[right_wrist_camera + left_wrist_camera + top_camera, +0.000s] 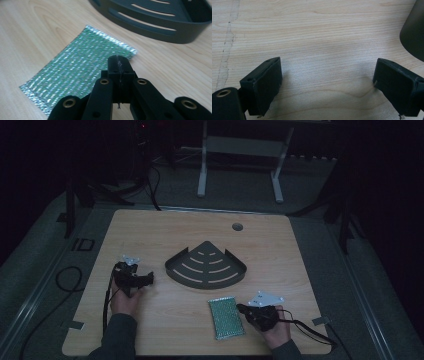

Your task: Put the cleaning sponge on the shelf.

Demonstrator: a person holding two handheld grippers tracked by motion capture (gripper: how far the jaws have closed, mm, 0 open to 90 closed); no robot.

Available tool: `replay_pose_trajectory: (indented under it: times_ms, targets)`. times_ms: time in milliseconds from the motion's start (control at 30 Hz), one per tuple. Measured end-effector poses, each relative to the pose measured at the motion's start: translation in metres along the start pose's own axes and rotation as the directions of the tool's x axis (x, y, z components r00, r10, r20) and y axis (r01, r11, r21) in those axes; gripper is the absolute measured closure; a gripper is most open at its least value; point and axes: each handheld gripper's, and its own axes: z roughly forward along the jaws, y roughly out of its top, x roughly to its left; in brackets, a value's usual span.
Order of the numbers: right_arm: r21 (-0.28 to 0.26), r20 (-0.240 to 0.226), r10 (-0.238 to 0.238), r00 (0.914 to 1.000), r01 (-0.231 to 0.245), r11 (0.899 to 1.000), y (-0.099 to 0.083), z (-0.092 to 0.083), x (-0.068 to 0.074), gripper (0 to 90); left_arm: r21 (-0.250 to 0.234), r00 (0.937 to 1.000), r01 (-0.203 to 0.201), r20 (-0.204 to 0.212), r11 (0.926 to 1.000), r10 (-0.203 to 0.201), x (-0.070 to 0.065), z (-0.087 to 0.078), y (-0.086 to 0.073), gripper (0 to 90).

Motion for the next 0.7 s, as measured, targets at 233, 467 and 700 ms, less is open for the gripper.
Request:
replay_pose_trajectory:
  times_ms: [233,467,700]
  targets:
    - [0.028,-0.046,-0.018,0.9988,0.019,0.999,-0.001,0.013,0.010,89.7,0.000,1.0000,0.000,0.000,1.0000,0.000,0.000,0.000,0.000,9.1]
    - [0.056,-0.052,-0.013,0.9985,0.016,0.998,-0.003,0.019,0.010,89.7,0.000,1.0000,0.000,-0.001,1.0000,0.000,0.000,0.000,0.000,9.0]
    - [0.078,-0.014,-0.033,0.9993,0.034,0.996,-0.002,0.017,0.006,89.7,0.000,1.0000,0.001,-0.001,1.0000,-0.001,0.000,0.000,0.000,9.0]
